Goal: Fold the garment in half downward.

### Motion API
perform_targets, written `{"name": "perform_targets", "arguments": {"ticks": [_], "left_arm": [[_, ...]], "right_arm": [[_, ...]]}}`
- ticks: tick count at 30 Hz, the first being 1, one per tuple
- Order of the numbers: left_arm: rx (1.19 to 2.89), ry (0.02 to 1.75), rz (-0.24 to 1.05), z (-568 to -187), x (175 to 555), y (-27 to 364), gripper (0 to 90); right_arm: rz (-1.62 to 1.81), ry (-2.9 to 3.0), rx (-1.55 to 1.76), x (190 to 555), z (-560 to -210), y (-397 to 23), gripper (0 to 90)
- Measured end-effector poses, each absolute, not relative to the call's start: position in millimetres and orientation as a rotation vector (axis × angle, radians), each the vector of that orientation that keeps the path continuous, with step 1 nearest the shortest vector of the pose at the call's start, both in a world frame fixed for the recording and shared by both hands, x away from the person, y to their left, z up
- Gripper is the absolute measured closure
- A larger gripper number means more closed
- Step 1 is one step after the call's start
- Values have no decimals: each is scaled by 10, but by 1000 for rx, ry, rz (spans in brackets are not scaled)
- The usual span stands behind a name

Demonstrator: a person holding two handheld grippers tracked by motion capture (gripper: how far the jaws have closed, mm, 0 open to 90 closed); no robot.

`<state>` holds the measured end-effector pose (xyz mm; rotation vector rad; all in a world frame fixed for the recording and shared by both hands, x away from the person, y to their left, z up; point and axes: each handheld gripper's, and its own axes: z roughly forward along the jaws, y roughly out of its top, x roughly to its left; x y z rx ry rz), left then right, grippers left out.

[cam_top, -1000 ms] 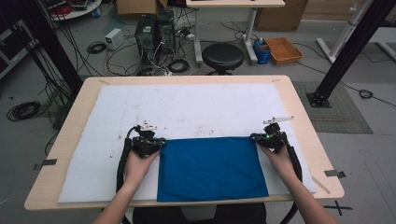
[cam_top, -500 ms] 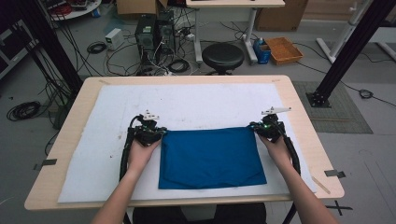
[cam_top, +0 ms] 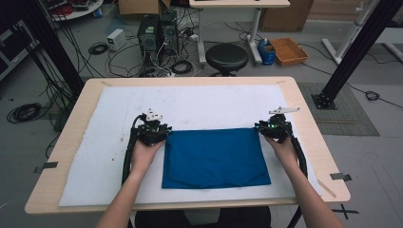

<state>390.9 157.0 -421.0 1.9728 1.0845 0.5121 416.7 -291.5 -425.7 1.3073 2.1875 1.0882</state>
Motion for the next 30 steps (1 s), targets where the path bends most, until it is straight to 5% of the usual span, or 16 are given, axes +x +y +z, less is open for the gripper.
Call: {"name": "perform_targets", "arguments": {"ticks": [9,30], "left_arm": [[1902,1015,541,-4060,3574,1699,422],[1876,1004,579,-4060,3511,1823,399]], "right_arm": [[1195,2110,1257,3913,-4103,-3122,473],[1177,2090,1245,3833,-4065,-3219,448]]}}
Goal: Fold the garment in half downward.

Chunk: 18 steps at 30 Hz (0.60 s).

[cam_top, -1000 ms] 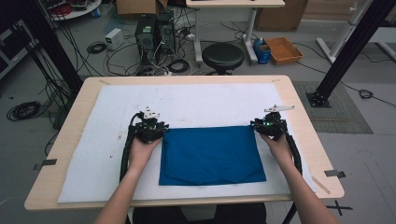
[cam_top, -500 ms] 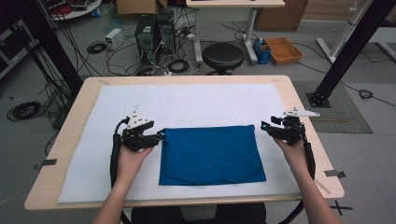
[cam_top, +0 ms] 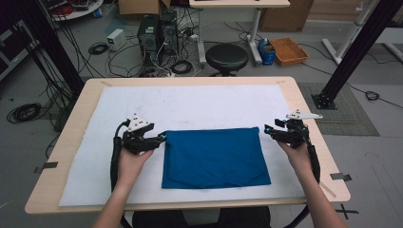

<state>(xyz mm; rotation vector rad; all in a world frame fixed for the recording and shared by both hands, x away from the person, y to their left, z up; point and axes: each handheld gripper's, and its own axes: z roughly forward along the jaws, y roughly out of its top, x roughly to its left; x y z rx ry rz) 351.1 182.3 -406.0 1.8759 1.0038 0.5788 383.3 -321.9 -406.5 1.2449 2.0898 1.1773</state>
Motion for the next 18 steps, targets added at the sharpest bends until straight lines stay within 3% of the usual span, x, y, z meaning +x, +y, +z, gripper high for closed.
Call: {"name": "perform_targets", "arguments": {"ticks": [18], "left_arm": [[1872,1001,579,-4055,3489,1832,398]], "right_arm": [[1193,2059,1245,3809,-4036,-3254,447]]}}
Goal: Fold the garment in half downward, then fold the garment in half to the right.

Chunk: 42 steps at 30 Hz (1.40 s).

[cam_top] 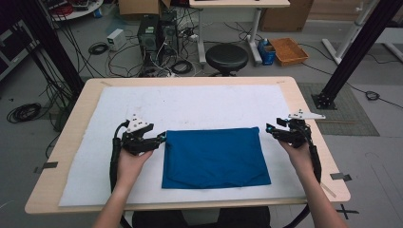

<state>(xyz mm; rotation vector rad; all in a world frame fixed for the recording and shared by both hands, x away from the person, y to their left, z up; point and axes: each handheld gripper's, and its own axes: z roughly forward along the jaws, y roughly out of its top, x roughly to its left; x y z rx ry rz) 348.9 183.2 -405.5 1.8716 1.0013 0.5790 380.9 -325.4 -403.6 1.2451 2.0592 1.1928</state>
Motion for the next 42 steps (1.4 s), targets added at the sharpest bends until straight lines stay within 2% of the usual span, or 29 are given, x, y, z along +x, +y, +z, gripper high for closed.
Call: {"name": "perform_targets", "arguments": {"ticks": [21,28,37,42], "left_arm": [[1855,1015,559,-3983,3411,1830,399],[1855,1058,481,-4012,3103,1880,399],[1790,1192,342,-4269,2583,1903,404],[1771,1237,268,-4381,2430,1813,425]], "right_arm": [[1201,2053,1231,3807,-4031,-3252,444],[1199,2056,1229,3821,-4040,-3246,443],[1198,2057,1205,3797,-4027,-3221,443],[1197,2064,1192,3785,-4024,-3193,443]]}}
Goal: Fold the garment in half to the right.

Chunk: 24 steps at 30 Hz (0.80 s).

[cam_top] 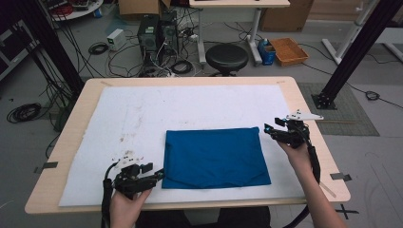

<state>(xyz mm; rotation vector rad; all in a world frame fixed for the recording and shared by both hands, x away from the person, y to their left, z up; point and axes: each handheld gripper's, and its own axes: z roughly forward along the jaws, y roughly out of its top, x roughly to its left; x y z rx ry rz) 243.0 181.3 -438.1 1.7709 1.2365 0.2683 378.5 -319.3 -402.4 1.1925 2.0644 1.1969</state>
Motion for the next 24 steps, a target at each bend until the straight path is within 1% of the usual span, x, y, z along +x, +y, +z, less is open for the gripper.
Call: {"name": "perform_targets", "arguments": {"ticks": [4,9,11,13,15,18,19,23,24], "left_arm": [[1770,1295,253,-4444,2425,1738,450],[1767,1350,280,-4485,2445,1666,453],[1761,1371,286,-4492,2449,1639,467],[1767,1378,293,-4495,2453,1615,490],[1766,1371,279,-4494,2463,1597,491],[1769,1381,293,-4493,2465,1574,493],[1768,1386,302,-4494,2465,1561,509],[1776,1385,313,-4491,2457,1544,514],[1776,1384,312,-4491,2455,1537,532]], "right_arm": [[1198,2066,1183,3781,-4023,-3184,442],[1195,2069,1183,3778,-4022,-3181,442],[1196,2070,1178,3781,-4023,-3181,441],[1197,2072,1181,3782,-4026,-3178,441],[1196,2074,1179,3785,-4030,-3173,441],[1194,2075,1175,3784,-4031,-3162,441],[1195,2075,1175,3783,-4031,-3158,441],[1194,2079,1166,3779,-4030,-3143,441],[1191,2080,1168,3776,-4029,-3139,441]]}}
